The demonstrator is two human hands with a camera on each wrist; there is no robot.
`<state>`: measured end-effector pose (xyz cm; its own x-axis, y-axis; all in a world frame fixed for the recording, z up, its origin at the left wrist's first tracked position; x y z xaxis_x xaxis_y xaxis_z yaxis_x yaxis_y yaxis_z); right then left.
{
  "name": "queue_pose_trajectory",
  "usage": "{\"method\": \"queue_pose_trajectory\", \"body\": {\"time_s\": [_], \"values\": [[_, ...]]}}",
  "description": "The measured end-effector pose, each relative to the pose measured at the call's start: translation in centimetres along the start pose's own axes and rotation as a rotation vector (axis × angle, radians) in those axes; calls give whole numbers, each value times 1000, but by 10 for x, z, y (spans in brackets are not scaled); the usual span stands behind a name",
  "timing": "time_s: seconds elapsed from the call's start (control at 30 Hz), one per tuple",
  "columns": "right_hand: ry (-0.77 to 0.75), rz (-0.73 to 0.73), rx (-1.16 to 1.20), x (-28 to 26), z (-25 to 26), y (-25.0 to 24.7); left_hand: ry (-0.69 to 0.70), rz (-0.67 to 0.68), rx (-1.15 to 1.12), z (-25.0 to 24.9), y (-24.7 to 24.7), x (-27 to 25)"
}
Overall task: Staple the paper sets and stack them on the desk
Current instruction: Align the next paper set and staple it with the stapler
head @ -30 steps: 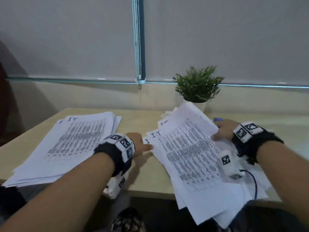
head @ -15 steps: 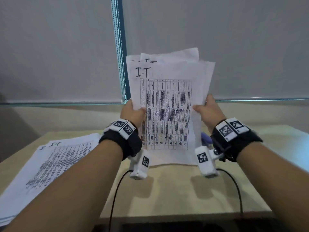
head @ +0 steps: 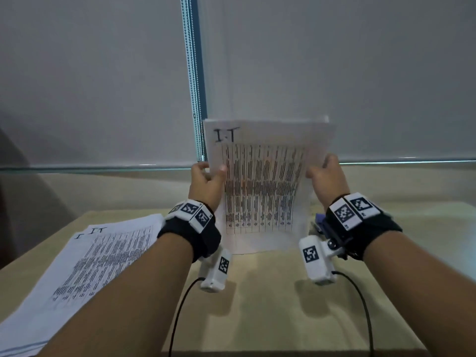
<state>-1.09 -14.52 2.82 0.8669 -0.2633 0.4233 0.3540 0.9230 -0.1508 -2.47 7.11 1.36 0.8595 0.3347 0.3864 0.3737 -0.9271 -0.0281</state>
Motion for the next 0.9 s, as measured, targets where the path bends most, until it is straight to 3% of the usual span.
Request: {"method": "queue_pose_trajectory", "body": {"time_s": [0.13,0.3,0.43,0.63,0.83,0.9], "values": [[15,37,-97,3,-5,4,12,-11,-2,0,1,2],[22,22,-52,12,2,10,97,-88,-27,0,5,10],[27,75,-87,7,-8,20,55,-72,0,9,18,12],[4,-15,-37,24,-2,29,105,-91,42,-7,36,22],[114,81,-93,25,-34,35,65,-53,69,24,39,28],[134,-16,-95,35,-42,27,66,-57,60,25,39,33]]}}
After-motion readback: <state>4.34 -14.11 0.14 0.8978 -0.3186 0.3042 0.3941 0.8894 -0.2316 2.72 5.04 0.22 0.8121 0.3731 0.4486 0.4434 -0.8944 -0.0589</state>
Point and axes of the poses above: each hand's wrist, its own x-axis towards the middle knuckle, its own y-axis out of the palm, z = x × y, the point moved 1 cm from there along x, towards the middle knuckle, and after that the axes turned 3 degrees about -x, right-handed, at the moved point
